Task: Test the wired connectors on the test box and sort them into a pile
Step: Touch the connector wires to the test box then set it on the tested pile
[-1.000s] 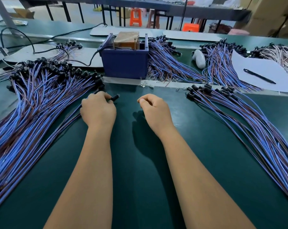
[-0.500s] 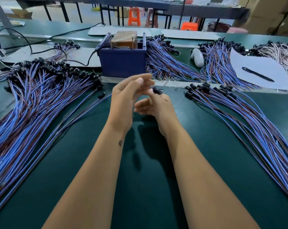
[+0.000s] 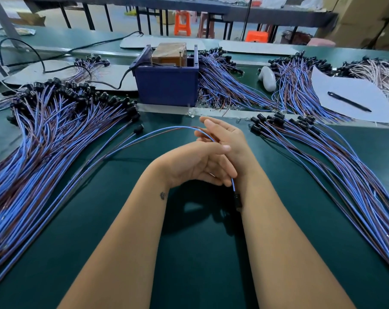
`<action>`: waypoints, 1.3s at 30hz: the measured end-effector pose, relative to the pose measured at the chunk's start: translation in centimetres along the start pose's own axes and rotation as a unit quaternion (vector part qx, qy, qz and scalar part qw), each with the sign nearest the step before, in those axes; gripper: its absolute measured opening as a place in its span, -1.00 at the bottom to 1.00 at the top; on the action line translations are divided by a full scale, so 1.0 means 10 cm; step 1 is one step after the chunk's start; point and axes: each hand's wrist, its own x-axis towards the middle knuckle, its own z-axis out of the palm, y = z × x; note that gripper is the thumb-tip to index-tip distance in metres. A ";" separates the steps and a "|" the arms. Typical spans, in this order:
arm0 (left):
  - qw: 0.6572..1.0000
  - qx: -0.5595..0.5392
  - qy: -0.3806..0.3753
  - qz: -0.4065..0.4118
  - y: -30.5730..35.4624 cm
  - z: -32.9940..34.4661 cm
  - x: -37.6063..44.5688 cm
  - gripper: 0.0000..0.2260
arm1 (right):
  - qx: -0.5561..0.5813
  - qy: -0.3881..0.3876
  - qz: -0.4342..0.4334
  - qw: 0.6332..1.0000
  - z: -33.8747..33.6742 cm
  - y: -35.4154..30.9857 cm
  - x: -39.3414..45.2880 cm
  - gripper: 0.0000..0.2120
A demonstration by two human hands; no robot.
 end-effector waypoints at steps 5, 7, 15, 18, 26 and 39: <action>0.998 0.016 0.063 -0.020 0.01 -0.15 -0.09 -0.53 | 0.030 -0.045 -0.006 0.999 -0.02 0.05 0.00 -0.84; 0.989 0.021 0.142 -0.038 0.00 -0.24 -0.13 -0.60 | 0.029 -0.042 -0.018 0.999 -0.02 0.06 0.01 -0.82; 0.899 -0.121 0.405 0.112 -0.04 -0.47 -0.12 -0.82 | -0.102 0.023 -0.070 0.992 0.03 0.12 0.04 -0.80; 0.894 -0.098 0.412 0.145 -0.06 -0.44 -0.07 -0.83 | -0.284 -0.022 -0.078 0.955 0.13 0.19 0.00 -0.82; 0.905 -0.059 0.388 0.165 -0.08 -0.38 -0.01 -0.80 | -0.296 -0.036 -0.077 0.952 0.20 0.20 -0.03 -0.92; 0.877 -0.002 0.461 0.137 -0.19 -0.44 0.06 -0.77 | -0.193 0.057 -0.092 0.975 0.16 0.17 -0.03 -0.87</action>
